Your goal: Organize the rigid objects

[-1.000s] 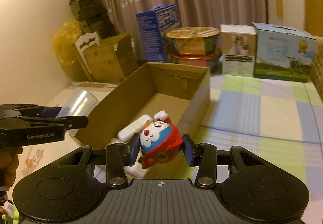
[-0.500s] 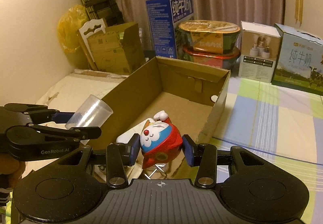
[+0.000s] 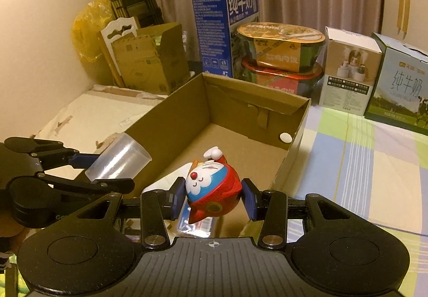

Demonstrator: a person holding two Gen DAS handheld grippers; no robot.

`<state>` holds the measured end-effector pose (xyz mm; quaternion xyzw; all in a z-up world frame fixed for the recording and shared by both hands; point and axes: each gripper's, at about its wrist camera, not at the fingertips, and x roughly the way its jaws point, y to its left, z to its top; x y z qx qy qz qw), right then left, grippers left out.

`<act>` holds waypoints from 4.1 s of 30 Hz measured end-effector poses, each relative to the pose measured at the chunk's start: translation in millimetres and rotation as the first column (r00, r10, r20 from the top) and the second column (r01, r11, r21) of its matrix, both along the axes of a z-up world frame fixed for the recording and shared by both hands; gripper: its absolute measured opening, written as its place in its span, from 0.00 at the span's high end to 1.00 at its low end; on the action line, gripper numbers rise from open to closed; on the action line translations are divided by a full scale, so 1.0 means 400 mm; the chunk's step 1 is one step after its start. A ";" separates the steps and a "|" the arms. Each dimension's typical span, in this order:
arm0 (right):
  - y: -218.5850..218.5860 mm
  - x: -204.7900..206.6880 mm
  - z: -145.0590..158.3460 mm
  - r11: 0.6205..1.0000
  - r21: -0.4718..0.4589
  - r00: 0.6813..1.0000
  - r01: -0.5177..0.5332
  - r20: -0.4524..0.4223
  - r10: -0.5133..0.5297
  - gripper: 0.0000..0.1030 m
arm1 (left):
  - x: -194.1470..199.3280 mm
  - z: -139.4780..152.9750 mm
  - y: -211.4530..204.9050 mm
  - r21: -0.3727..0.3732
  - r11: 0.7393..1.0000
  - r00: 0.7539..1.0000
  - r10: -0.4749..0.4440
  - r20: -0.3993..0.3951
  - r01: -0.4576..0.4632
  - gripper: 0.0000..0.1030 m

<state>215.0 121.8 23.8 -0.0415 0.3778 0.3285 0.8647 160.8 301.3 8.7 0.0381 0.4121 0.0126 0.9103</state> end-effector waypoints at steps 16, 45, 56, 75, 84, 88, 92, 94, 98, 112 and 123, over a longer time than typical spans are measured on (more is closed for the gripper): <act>0.020 0.060 -0.030 1.000 -0.023 1.000 -0.004 -0.027 0.004 0.60 | 0.055 -0.035 -0.011 0.018 0.999 0.999 -0.031 -0.034 0.032 0.57; 0.022 0.091 -0.055 1.000 -0.029 0.999 -0.002 -0.040 0.001 0.60 | 0.099 -0.054 -0.017 0.020 1.000 0.999 -0.018 -0.028 0.019 0.41; 0.026 0.087 -0.051 1.000 -0.031 0.999 -0.002 -0.043 0.000 0.60 | 0.083 -0.034 -0.010 0.028 1.000 1.000 -0.004 -0.016 0.005 0.41; 0.034 0.098 -0.059 0.999 -0.045 0.999 0.000 -0.051 -0.003 0.59 | 0.081 -0.034 -0.013 0.021 1.000 1.000 -0.011 -0.014 0.012 0.41; 0.021 0.103 -0.059 1.000 -0.006 0.999 0.015 -0.045 -0.016 0.59 | 0.080 -0.034 -0.010 0.017 1.000 1.000 -0.003 -0.004 0.003 0.39; 0.007 0.105 -0.040 0.998 0.027 0.998 0.048 -0.042 -0.047 0.58 | 0.070 -0.026 -0.010 0.011 1.000 1.000 0.005 0.010 -0.006 0.29; -0.011 0.092 -0.017 0.997 0.046 0.998 0.062 -0.028 -0.061 0.55 | 0.052 -0.016 -0.010 0.002 1.000 1.000 0.019 0.022 -0.020 0.27; -0.023 0.082 -0.006 0.996 0.057 0.997 0.070 -0.029 -0.068 0.53 | 0.042 -0.009 -0.011 -0.006 1.000 0.999 0.028 0.027 -0.027 0.25; -0.049 0.054 0.015 0.993 0.079 0.996 0.082 -0.033 -0.080 0.47 | 0.011 0.011 -0.018 -0.024 0.999 0.998 0.044 0.042 -0.043 0.20; -0.143 -0.145 0.086 0.984 0.095 0.989 0.150 -0.028 -0.148 0.22 | -0.159 0.091 -0.079 -0.058 0.995 0.993 0.089 0.082 -0.085 0.01; -0.204 -0.299 0.120 0.971 0.097 0.975 0.220 -0.052 -0.216 0.13 | -0.311 0.173 -0.118 -0.046 0.994 0.985 0.109 0.136 -0.104 0.01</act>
